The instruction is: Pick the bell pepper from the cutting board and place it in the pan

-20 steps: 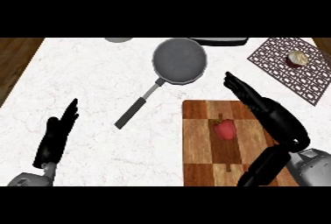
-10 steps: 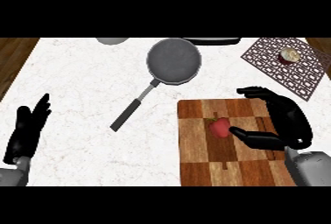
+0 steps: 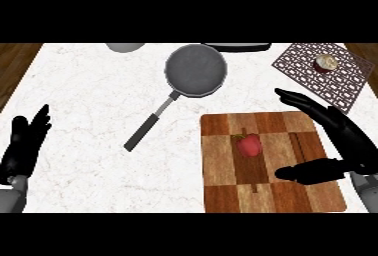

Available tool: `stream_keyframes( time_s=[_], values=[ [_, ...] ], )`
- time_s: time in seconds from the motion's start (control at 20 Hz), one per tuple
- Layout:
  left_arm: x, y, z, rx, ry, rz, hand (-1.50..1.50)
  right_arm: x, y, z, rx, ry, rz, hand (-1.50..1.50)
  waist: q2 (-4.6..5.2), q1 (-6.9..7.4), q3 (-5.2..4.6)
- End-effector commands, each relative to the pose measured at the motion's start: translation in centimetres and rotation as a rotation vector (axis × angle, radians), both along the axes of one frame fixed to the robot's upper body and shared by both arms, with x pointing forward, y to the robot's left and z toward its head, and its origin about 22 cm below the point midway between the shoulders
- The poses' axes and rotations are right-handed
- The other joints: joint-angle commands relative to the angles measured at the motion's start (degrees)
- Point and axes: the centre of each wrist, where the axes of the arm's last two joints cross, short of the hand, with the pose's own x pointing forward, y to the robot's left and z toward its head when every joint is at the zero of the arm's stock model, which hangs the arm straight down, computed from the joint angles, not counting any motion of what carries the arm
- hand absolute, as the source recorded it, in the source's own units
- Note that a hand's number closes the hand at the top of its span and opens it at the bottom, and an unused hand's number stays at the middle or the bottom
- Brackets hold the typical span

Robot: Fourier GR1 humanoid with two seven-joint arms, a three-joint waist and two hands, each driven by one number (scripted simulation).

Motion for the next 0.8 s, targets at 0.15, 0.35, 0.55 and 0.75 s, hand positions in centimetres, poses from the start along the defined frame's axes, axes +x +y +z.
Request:
stream_keyframes(
  time_s=[0.15,0.35,0.55,0.75],
  values=[
    [-0.6,0.4,-0.4,0.002,0.022,-0.012,0.0,-1.2,1.5,5.2,-0.508,-0.036,-0.099,-1.5,-0.29,0.26,-0.18],
    [1.2,-0.5,0.6,-0.001,-0.001,-0.008,0.0,-1.5,5.0,6.6,-0.714,0.009,-0.145,-1.5,0.03,0.58,-0.14],
    [1.1,-1.7,0.0,-0.009,-0.002,-0.016,0.0,-2.3,8.7,7.2,-0.912,0.001,-0.19,-1.5,0.11,1.3,-0.11],
    [1.0,-0.3,0.3,-0.013,-0.007,-0.017,0.0,-2.7,11.1,4.3,-1.055,0.061,-0.191,-1.5,0.28,1.13,0.0]
  ],
)
